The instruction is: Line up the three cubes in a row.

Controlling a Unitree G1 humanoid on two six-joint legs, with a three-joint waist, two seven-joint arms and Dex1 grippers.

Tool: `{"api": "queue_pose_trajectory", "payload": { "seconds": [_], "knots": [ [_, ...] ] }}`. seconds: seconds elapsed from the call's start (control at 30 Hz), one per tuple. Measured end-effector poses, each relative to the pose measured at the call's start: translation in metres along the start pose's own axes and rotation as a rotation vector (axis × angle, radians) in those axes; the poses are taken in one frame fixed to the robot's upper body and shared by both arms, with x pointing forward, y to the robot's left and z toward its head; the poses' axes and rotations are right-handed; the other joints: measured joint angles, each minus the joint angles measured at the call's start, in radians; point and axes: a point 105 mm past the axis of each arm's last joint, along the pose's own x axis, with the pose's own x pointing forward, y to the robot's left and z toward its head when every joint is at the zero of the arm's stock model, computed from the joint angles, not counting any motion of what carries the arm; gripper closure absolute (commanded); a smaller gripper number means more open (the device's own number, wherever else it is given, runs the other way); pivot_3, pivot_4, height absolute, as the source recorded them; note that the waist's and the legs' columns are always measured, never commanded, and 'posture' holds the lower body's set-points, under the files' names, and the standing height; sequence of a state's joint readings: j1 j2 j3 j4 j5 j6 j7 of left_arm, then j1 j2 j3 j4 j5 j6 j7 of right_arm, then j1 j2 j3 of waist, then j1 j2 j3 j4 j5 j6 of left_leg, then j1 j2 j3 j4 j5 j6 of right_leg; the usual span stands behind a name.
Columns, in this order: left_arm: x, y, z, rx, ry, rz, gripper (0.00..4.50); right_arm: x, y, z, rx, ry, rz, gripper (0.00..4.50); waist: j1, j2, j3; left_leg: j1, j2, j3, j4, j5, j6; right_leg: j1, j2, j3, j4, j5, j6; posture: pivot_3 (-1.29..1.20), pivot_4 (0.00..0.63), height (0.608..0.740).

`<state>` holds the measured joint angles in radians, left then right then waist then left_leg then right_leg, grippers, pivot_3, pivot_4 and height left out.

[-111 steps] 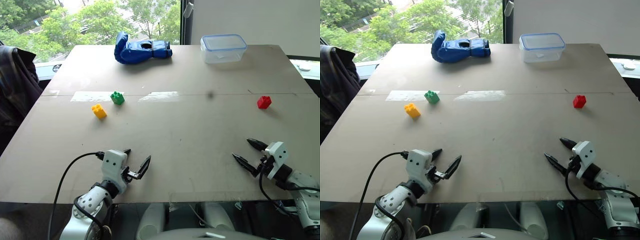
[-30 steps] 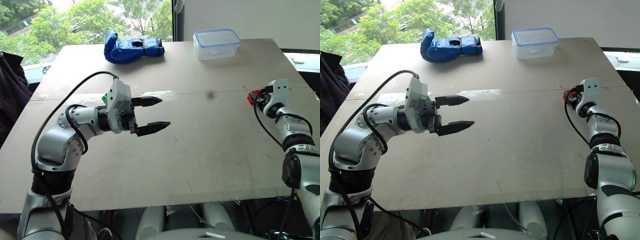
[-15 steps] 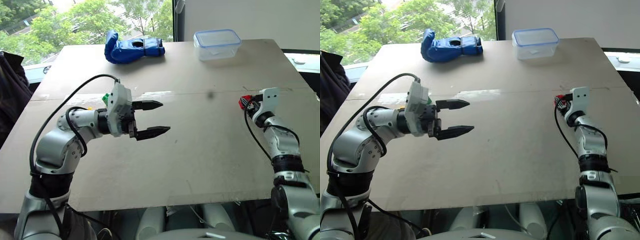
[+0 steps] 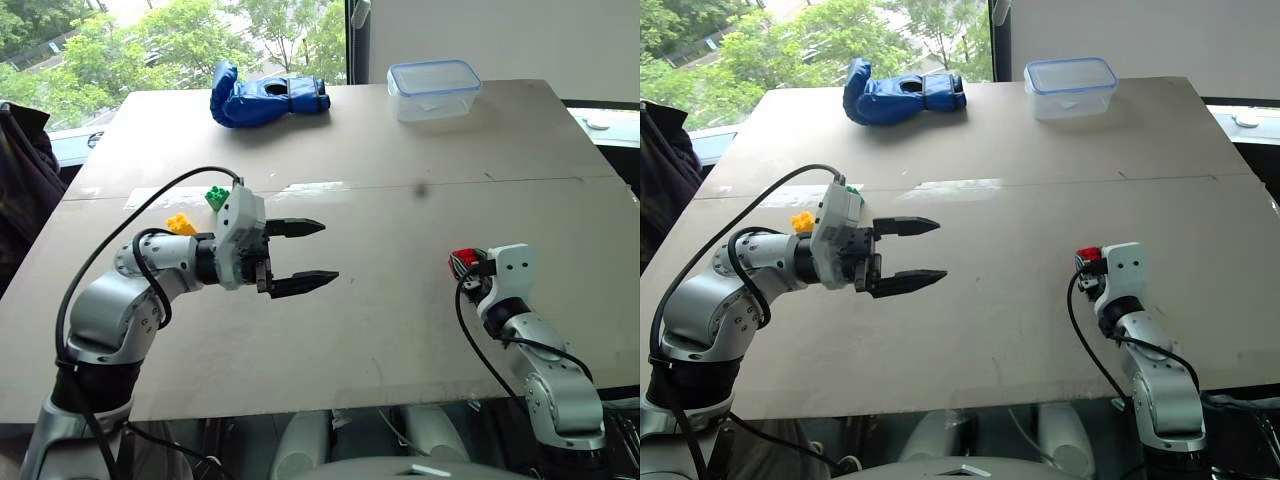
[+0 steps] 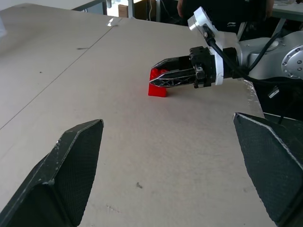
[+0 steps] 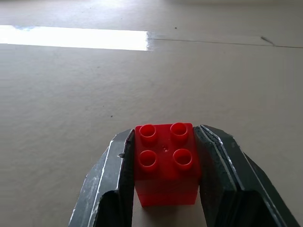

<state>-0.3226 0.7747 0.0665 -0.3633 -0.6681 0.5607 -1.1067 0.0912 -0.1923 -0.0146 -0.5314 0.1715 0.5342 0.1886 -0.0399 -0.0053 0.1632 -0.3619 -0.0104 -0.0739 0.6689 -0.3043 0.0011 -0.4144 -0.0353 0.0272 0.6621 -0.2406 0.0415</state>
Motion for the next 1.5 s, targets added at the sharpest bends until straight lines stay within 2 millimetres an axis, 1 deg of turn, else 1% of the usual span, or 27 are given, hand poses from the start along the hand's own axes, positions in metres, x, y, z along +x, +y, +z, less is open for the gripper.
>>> {"api": "queue_pose_trajectory", "payload": {
  "seconds": [0.1, 0.3, 0.4, 0.7, 0.73, 0.8, 0.83, 0.87, 0.9, 0.93, 1.13, 1.3, 1.4, 1.5],
  "knots": [
    [0.000, -0.001, 0.000, 0.001, 0.002, -0.005, 0.00, -0.002, 0.005, -0.001, -0.006, 0.005, 0.015, 3.21, -0.002, 0.000, 0.000, 0.000, 0.000, 0.001, 0.000, 0.000, 0.000, 0.000, 0.000, 0.001, 0.000, 0.000, 0.000, 0.00, 0.150, 0.740],
    [0.000, -0.003, -0.001, 0.002, 0.009, -0.016, 0.00, 0.012, 0.012, 0.011, -0.021, -0.034, 0.016, 3.21, 0.000, 0.000, 0.000, 0.000, -0.002, 0.000, 0.000, 0.000, 0.000, 0.000, 0.000, 0.000, 0.000, 0.000, 0.000, 0.00, 0.150, 0.740],
    [0.000, -0.004, -0.002, -0.004, 0.012, -0.020, 0.00, 0.013, 0.012, 0.005, 0.002, -0.014, -0.009, 3.21, 0.002, 0.000, 0.000, -0.001, -0.002, -0.001, 0.000, 0.000, 0.000, 0.000, 0.000, -0.001, -0.002, 0.000, 0.000, 0.00, 0.150, 0.740],
    [-0.001, -0.006, -0.003, -0.002, 0.015, -0.037, 0.00, 0.012, 0.011, 0.002, 0.011, -0.008, -0.019, 3.21, 0.001, 0.000, 0.000, 0.000, -0.002, -0.001, 0.000, 0.000, 0.000, 0.000, 0.000, -0.001, -0.001, 0.000, 0.000, 0.00, 0.150, 0.740],
    [-0.001, -0.006, -0.003, -0.002, 0.016, -0.038, 0.00, 0.011, 0.011, 0.002, 0.011, -0.008, -0.019, 2.18, 0.001, 0.000, 0.000, -0.001, -0.002, -0.001, 0.000, 0.000, 0.000, 0.000, 0.000, -0.001, -0.001, 0.000, 0.000, 0.00, 0.150, 0.740],
    [-0.001, -0.007, -0.003, -0.002, 0.020, -0.046, 0.00, 0.010, 0.011, -0.002, 0.014, 0.008, -0.021, 1.41, 0.001, 0.000, 0.000, -0.001, -0.002, -0.001, 0.000, 0.000, 0.000, 0.000, 0.000, -0.001, -0.001, 0.000, 0.000, 0.00, 0.150, 0.740],
    [-0.001, -0.007, -0.003, -0.002, 0.022, -0.048, 0.00, 0.009, 0.011, -0.006, 0.017, 0.021, -0.021, 0.89, 0.001, 0.000, 0.000, -0.001, -0.002, -0.001, 0.000, 0.000, 0.000, 0.000, 0.000, -0.001, -0.001, 0.000, 0.000, 0.00, 0.150, 0.740],
    [-0.001, -0.007, -0.003, -0.001, 0.023, -0.049, 0.00, 0.008, 0.011, -0.007, 0.018, 0.025, -0.021, 0.69, 0.001, 0.000, 0.000, -0.001, -0.002, -0.001, 0.000, 0.000, 0.000, 0.000, 0.000, -0.001, -0.001, 0.000, 0.000, 0.00, 0.150, 0.740],
    [-0.001, -0.007, -0.003, -0.002, 0.023, -0.050, 0.00, 0.008, 0.011, -0.007, 0.018, 0.025, -0.020, 0.11, 0.001, 0.000, 0.000, 0.000, -0.002, -0.001, 0.000, 0.000, 0.000, 0.000, 0.000, -0.001, -0.001, 0.000, 0.000, 0.00, 0.150, 0.740],
    [-0.001, -0.007, -0.003, -0.002, 0.023, -0.052, 0.00, 0.008, 0.011, -0.007, 0.018, 0.025, -0.019, 0.01, 0.000, 0.000, 0.000, 0.000, -0.002, -0.001, 0.000, 0.000, 0.000, 0.000, 0.000, -0.001, -0.001, 0.000, 0.000, 0.00, 0.150, 0.740],
    [0.001, -0.008, -0.004, -0.003, 0.027, -0.063, 0.00, 0.008, 0.011, -0.007, 0.019, 0.025, -0.017, 0.01, 0.000, 0.000, 0.000, -0.001, -0.002, -0.001, 0.000, 0.000, 0.000, 0.000, 0.000, -0.001, -0.001, 0.000, 0.000, 0.00, 0.150, 0.740],
    [0.000, -0.008, -0.004, -0.004, 0.028, -0.056, 0.00, 0.000, 0.010, -0.012, 0.012, 0.029, 0.020, 0.01, 0.000, 0.000, 0.000, -0.001, -0.002, -0.001, 0.000, 0.000, 0.000, 0.000, 0.000, -0.001, -0.001, 0.000, 0.000, 0.00, 0.150, 0.740],
    [-0.001, -0.007, -0.006, -0.015, 0.025, -0.032, 0.00, -0.006, 0.004, -0.005, -0.009, -0.010, 0.061, 0.01, -0.001, 0.000, 0.000, 0.000, -0.002, -0.001, 0.000, 0.000, 0.000, 0.000, 0.000, 0.000, -0.001, 0.000, 0.000, 0.00, 0.150, 0.740],
    [-0.008, -0.004, -0.011, -0.041, 0.021, 0.032, 0.00, -0.015, -0.004, 0.012, -0.049, -0.076, 0.165, 0.01, -0.001, 0.000, 0.000, 0.000, -0.002, -0.001, 0.000, 0.000, 0.000, 0.000, 0.000, 0.000, -0.001, 0.000, 0.000, 0.00, 0.150, 0.740]
  ]
}}
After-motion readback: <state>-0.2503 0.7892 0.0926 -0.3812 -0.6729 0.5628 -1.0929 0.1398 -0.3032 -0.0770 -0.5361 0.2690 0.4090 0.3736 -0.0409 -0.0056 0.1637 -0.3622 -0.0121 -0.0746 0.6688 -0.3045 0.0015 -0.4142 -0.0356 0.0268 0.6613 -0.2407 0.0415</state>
